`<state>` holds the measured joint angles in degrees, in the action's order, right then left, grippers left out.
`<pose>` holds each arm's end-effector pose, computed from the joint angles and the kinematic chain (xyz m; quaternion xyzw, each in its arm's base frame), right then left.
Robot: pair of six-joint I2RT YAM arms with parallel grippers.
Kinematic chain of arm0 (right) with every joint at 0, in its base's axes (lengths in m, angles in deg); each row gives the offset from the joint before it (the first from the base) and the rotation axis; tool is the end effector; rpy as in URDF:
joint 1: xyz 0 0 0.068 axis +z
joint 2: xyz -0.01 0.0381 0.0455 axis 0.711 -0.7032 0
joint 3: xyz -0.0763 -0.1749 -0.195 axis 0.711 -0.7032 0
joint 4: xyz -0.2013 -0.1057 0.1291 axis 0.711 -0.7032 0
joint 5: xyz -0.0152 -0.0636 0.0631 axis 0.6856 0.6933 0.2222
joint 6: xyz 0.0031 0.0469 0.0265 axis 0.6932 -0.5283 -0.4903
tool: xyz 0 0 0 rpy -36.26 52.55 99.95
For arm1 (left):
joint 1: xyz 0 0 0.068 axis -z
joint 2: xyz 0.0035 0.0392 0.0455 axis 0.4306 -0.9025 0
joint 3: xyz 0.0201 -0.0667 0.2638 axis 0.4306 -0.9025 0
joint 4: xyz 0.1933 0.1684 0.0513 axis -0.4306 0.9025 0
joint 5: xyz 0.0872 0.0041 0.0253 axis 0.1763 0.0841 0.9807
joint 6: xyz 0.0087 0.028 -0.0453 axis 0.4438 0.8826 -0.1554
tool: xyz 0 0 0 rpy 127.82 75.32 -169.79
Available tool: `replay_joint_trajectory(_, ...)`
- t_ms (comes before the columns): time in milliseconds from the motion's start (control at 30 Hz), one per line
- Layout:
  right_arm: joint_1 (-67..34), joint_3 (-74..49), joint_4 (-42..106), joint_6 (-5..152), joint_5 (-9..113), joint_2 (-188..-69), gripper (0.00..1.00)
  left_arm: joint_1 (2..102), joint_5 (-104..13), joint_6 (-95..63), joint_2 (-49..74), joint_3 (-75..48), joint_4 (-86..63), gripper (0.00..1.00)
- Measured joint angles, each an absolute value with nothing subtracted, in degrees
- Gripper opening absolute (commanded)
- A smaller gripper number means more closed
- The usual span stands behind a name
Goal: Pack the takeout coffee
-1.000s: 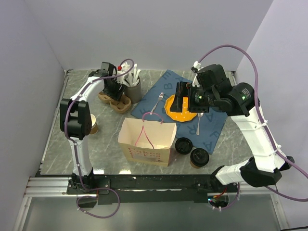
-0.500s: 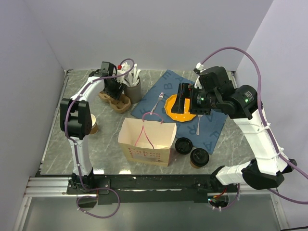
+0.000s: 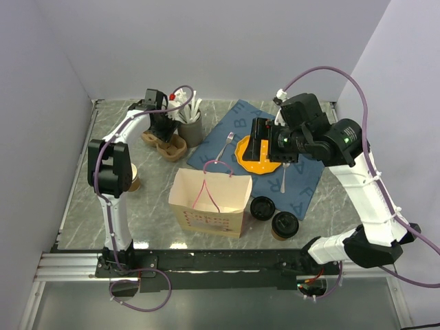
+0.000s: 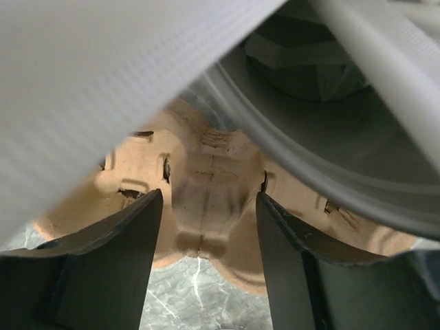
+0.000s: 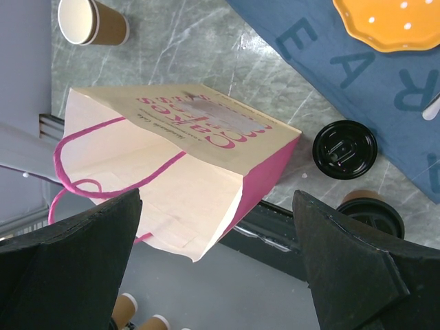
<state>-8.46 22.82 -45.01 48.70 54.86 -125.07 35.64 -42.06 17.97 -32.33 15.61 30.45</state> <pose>0.1686 0.1302 0.4790 -0.0581 0.9194 0.2508 0.2974 0.4530 -0.0841 0.2269 0.2833 0.9188 -0.0101 0.2746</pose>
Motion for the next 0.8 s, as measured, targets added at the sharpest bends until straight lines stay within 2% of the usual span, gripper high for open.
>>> replay_joint_trajectory(400,-8.44,22.82,-45.01,48.72,54.86,-125.75,0.98,35.64,-42.15,18.01,-32.59,15.61,30.43,0.46)
replay_joint_trajectory(800,-8.04,22.82,-45.01,48.68,54.88,-125.73,0.98,36.95,-39.28,18.01,-32.33,15.63,30.74,0.49)
